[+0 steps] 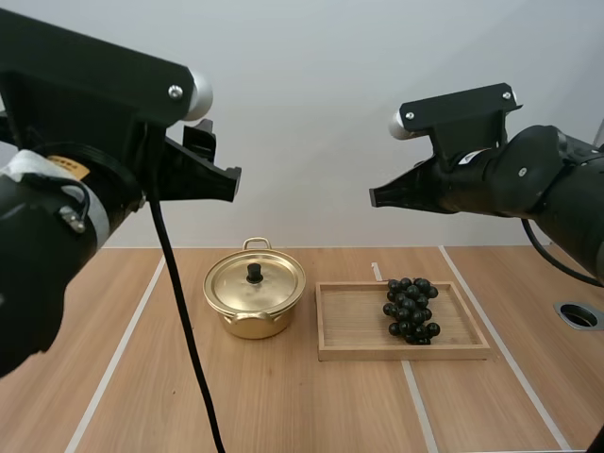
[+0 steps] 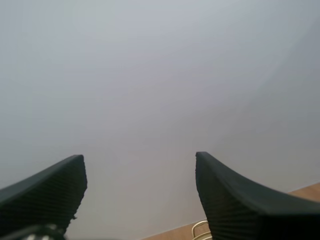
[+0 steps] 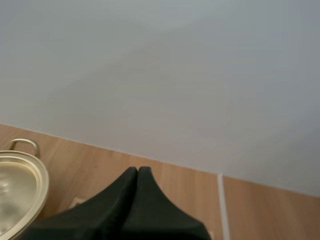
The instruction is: Open the pot, put the pineapple inside, and close it
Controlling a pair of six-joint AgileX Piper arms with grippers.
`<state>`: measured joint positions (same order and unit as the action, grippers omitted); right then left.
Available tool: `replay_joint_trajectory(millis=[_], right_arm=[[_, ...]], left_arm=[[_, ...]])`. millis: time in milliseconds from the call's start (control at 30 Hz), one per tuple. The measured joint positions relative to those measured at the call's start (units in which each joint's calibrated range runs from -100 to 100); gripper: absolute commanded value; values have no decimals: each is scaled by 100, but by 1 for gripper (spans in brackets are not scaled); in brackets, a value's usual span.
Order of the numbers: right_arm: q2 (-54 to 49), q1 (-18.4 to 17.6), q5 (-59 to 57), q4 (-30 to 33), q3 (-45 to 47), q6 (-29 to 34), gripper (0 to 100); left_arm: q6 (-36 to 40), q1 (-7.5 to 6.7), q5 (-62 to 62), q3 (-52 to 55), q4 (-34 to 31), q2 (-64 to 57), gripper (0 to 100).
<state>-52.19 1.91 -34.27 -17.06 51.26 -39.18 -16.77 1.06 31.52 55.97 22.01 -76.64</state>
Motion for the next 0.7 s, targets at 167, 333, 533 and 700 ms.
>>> replay_joint_trajectory(millis=[167,333,533,700], right_arm=[[0,0,-222,-235,0,9,0],[-50,0,-1092,-1570,15,-119,0],[-537,0,992,-2384,730,-607,0],[-1371,0,2621,-2436,1856,-866,0]], left_arm=[[0,0,131,31,0,-146,100],[1074,0,1738,368,-915,-2139,100],[4196,-15,2142,978,-4309,-2324,100],[6276,-239,1586,1860,-6135,-2313,100]])
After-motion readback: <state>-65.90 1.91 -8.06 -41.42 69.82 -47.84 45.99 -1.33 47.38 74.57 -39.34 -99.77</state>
